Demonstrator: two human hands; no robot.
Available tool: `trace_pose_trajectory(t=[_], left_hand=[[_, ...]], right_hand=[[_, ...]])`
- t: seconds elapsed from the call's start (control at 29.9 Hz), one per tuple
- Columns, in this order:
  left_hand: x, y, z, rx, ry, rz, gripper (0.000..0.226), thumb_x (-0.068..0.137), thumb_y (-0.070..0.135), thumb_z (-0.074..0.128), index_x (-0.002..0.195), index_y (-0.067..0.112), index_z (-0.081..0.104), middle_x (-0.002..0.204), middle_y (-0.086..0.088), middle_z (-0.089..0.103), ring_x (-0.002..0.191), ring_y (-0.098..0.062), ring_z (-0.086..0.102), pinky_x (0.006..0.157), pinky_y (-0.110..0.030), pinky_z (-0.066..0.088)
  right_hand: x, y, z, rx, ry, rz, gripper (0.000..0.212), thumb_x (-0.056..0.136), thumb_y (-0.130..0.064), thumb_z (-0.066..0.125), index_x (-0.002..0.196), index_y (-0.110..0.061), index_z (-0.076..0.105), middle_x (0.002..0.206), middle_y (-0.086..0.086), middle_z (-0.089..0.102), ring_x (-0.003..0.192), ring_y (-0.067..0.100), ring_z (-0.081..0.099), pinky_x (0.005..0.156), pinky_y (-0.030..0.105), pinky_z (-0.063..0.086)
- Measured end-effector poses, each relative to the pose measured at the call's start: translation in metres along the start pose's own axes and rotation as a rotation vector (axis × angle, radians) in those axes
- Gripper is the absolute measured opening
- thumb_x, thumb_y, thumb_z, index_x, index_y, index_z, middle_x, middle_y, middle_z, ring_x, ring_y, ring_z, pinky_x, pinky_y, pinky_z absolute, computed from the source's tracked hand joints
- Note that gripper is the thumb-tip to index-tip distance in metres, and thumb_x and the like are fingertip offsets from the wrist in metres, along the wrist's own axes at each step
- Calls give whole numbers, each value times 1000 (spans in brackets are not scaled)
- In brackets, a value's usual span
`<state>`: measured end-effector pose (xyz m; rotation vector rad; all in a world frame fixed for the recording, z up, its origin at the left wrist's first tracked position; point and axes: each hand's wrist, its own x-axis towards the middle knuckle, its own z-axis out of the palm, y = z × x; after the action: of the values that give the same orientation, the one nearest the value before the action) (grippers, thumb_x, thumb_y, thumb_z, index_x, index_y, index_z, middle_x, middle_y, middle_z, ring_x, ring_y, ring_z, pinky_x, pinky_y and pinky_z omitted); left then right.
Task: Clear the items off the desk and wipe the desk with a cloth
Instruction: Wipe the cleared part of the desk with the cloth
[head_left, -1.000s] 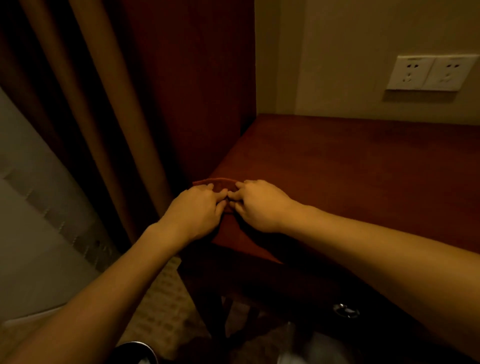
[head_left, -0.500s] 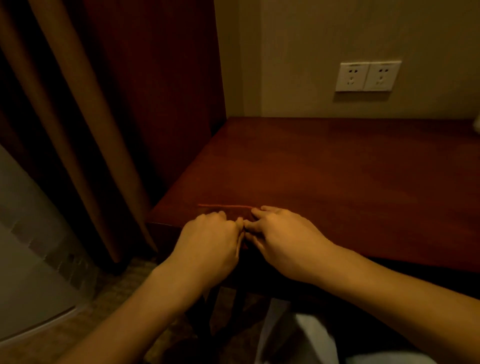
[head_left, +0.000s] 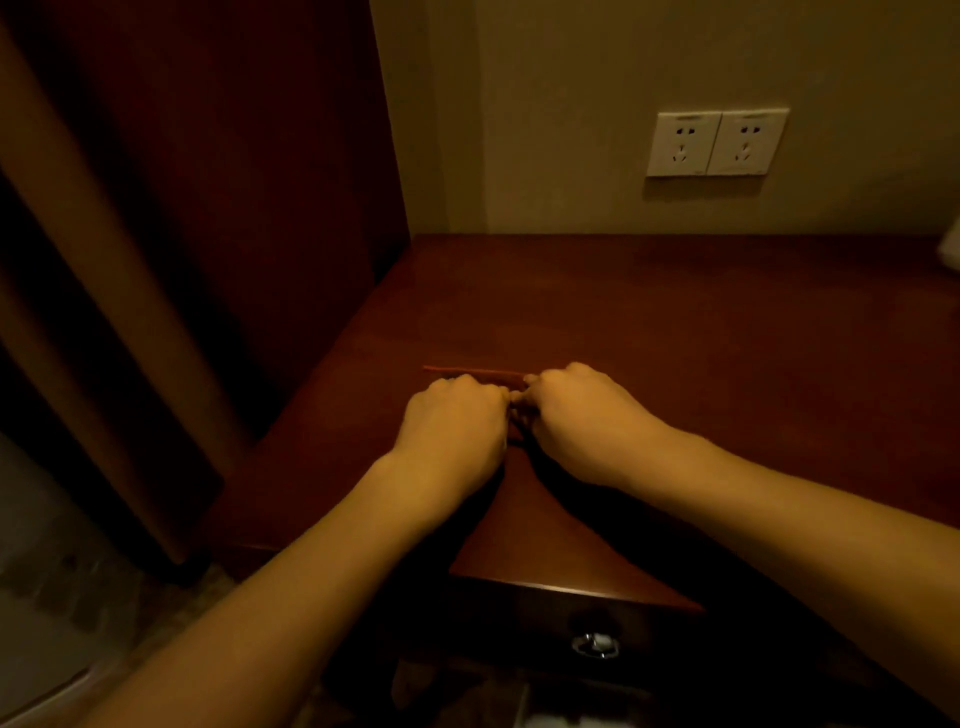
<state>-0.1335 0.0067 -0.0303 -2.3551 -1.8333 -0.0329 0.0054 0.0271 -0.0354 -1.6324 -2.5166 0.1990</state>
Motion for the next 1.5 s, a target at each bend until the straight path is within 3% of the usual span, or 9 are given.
trace_pose_trajectory(t=[0.2,0.37,0.43,0.6,0.77,0.87,1.0,1.14,1.5], left_hand=[[67,-11,10,-35,38,-17,26,99,30,41,106,15,61,107,-12,63,99,-36,59,70,-39,44],[86,-14,15,-58,64,-27,27,99,29,40,107,16,63,104,-12,64,95,-35,60,66,-36,41],[83,-15,19,-47,76,11,29,99,27,38,115,24,61,106,-10,64,96,-34,60,66,-36,38],[60,-11,23,-36,72,41,31,98,32,33,111,23,60,106,-9,62,94,-33,59,67,-36,38],[8,8,13,-4,82,65,37,99,34,28,122,26,56,110,-8,60,97,-29,59,71,-36,43],[-20,24,3,31,88,55,38,99,36,28,128,27,52,114,-6,59,101,-27,58,68,-34,42],[-19,28,1,-7,-46,1,48,100,37,27,146,22,31,137,-15,44,126,-31,42,92,-40,43],[13,17,11,-52,-227,23,54,102,31,23,152,16,8,155,-25,11,144,-37,12,116,-43,19],[132,-1,27,-3,-249,0,58,99,29,24,152,12,8,152,-31,14,142,-42,15,116,-47,20]], right_hand=[[59,29,1,-8,67,49,31,95,-35,44,98,-12,65,105,12,66,85,32,62,65,40,52],[74,36,4,4,110,50,32,95,-35,43,96,-15,68,105,11,66,87,31,62,71,41,54],[71,34,7,13,121,60,32,95,-35,43,100,-17,68,113,9,65,96,30,62,76,41,55],[46,28,9,7,106,42,32,94,-36,41,103,-21,68,118,12,63,98,34,62,80,42,54],[-4,19,10,-32,75,-29,36,95,-40,33,108,-27,64,110,6,62,100,30,61,79,45,54],[-34,16,5,-91,34,-68,36,100,-36,33,125,-25,56,127,6,56,119,28,51,92,45,49],[-44,13,-2,-111,-16,-99,47,104,-32,28,147,-15,32,150,9,38,139,27,33,113,37,30],[-13,24,-3,-155,-108,-91,53,105,-31,22,153,-9,14,159,13,18,146,30,19,119,39,20],[109,84,6,-182,-148,-87,57,102,-29,25,152,-5,13,158,19,17,146,32,19,118,43,21]])
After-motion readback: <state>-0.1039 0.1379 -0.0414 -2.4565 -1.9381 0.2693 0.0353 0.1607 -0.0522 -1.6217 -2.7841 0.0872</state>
